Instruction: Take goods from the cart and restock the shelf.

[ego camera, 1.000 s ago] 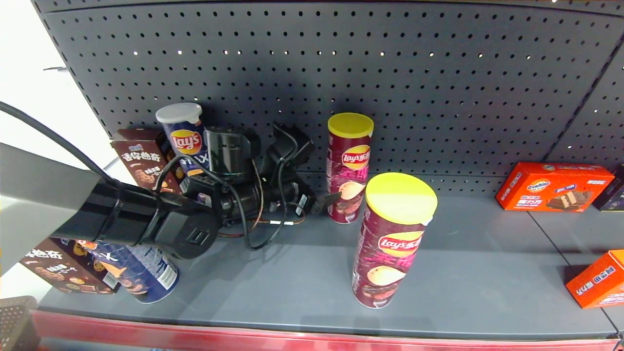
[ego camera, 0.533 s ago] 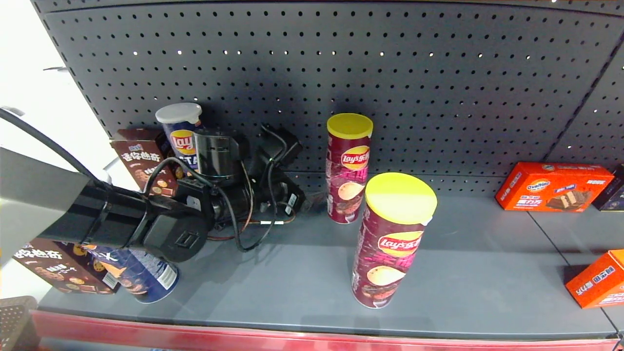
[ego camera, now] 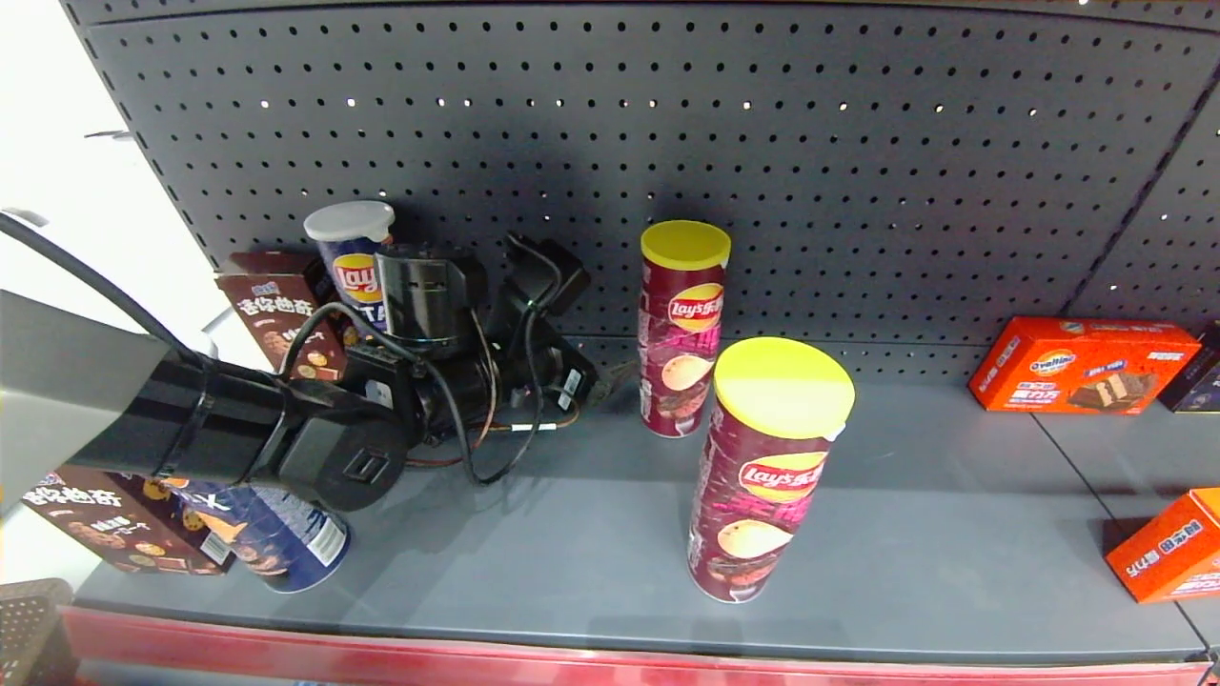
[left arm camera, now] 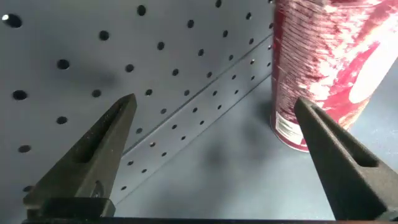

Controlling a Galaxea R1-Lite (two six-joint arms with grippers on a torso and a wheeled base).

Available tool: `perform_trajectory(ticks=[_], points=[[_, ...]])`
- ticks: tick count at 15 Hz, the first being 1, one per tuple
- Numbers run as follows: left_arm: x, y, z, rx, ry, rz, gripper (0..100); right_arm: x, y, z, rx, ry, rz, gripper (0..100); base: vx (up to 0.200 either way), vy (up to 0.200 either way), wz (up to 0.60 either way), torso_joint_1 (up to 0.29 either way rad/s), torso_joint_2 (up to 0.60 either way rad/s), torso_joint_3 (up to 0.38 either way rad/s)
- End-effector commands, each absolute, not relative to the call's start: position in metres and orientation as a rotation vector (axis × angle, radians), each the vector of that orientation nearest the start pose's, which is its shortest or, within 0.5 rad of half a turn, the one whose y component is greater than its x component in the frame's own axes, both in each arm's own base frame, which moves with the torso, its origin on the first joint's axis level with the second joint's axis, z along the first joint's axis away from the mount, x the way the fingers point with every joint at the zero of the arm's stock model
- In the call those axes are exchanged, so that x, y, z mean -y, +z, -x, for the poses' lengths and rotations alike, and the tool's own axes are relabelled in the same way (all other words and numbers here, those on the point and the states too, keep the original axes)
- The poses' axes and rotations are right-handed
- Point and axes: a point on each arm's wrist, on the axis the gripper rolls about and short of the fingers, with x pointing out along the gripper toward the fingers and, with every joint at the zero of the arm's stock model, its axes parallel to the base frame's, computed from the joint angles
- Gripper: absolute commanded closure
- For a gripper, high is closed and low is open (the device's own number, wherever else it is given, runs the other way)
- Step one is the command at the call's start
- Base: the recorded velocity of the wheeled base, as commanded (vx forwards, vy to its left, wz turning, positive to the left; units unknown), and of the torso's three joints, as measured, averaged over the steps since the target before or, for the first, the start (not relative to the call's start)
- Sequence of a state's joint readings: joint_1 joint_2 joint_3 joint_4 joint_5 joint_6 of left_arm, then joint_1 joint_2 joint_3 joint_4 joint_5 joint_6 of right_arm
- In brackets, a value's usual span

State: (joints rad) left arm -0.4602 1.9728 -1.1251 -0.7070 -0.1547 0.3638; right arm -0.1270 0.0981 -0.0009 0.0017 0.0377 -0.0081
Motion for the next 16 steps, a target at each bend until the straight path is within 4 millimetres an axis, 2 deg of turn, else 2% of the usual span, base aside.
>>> perform_trajectory(ticks=[1,8,10,11,12,13,16], points=[[0.179,0.176,-0.350,-0.040,-0.639,-0.375,0,-0.003,0.077,0.015,-0.101,-0.088,0.001,0,0.000,0.000,0.00,0.000,0.00,0.000],[0.184,0.171,-0.350,-0.049,-0.652,-0.373,0,-0.003,0.077,0.015,-0.100,-0.088,0.001,0,0.000,0.000,0.00,0.000,0.00,0.000],[0.181,0.177,-0.342,-0.034,-0.648,-0.369,0,-0.003,0.077,0.015,-0.101,-0.089,-0.001,0,0.000,0.000,0.00,0.000,0.00,0.000],[0.177,0.182,-0.335,-0.028,-0.644,-0.369,0,-0.003,0.078,0.015,-0.100,-0.088,0.001,0,0.000,0.000,0.00,0.000,0.00,0.000],[0.171,0.190,-0.317,-0.017,-0.646,-0.366,0,-0.003,0.077,0.015,-0.101,-0.088,0.001,0,0.000,0.000,0.00,0.000,0.00,0.000],[0.169,0.190,-0.314,-0.019,-0.647,-0.365,0,-0.003,0.077,0.015,-0.101,-0.089,-0.001,0,0.000,0.000,0.00,0.000,0.00,0.000],[0.159,0.203,-0.254,0.025,-0.635,-0.211,0,-0.003,0.077,0.015,-0.100,-0.089,-0.001,0,0.000,0.000,0.00,0.000,0.00,0.000]])
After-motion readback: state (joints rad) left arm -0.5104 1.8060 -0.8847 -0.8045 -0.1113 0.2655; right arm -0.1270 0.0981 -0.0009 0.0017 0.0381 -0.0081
